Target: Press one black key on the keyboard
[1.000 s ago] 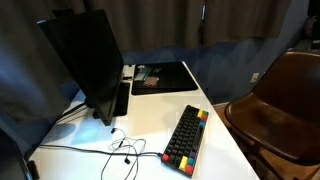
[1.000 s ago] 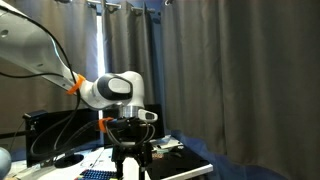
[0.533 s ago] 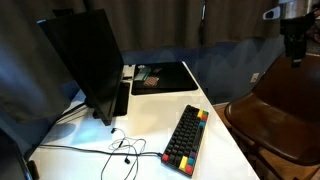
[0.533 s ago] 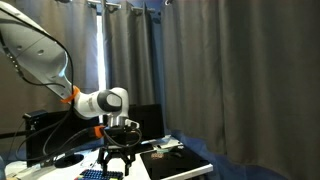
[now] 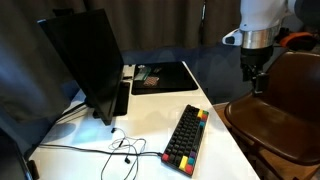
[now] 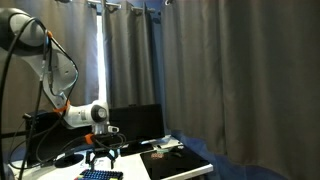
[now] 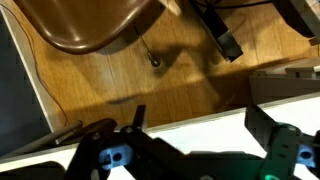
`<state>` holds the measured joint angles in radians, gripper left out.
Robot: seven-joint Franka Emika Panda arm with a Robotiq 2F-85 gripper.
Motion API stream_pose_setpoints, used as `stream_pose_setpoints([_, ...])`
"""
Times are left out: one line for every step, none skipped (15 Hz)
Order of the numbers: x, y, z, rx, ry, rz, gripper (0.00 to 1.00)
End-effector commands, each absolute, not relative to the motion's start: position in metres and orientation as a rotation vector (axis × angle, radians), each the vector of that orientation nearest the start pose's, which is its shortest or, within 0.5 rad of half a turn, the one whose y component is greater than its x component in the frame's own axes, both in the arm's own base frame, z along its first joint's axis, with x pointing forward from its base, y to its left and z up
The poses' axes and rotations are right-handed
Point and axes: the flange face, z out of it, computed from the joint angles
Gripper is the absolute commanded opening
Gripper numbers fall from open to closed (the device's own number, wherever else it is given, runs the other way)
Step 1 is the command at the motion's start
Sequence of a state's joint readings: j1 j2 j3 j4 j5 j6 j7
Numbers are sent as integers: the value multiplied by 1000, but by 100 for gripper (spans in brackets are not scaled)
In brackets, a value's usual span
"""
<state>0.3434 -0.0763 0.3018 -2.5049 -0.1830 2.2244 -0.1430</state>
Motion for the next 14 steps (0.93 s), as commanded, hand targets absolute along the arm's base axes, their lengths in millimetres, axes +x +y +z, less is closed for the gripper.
stream_pose_setpoints([356,260,292,-2986,-1467,283,100])
stream_pose_setpoints([358,260,291,-2986,-1462,287,100])
stream_pose_setpoints([360,260,290,-2987,-1457,287,100])
stream_pose_setpoints([361,260,291,-2988,-1455,286,100])
stream_pose_setpoints([361,260,291,-2988,-1455,286,100])
stream_pose_setpoints([360,264,286,-2939,-1446,255,100])
stream_pose_setpoints([359,271,282,-2904,-1443,233,100])
stream_pose_setpoints([359,279,278,-2864,-1437,201,100])
stream_pose_setpoints([359,286,274,-2834,-1434,171,100])
stream_pose_setpoints([359,295,269,-2797,-1430,141,100])
stream_pose_setpoints([358,304,265,-2765,-1427,105,100])
stream_pose_setpoints([358,314,260,-2725,-1436,71,100])
stream_pose_setpoints([356,321,256,-2692,-1442,46,100])
stream_pose_setpoints([355,332,251,-2654,-1458,10,100])
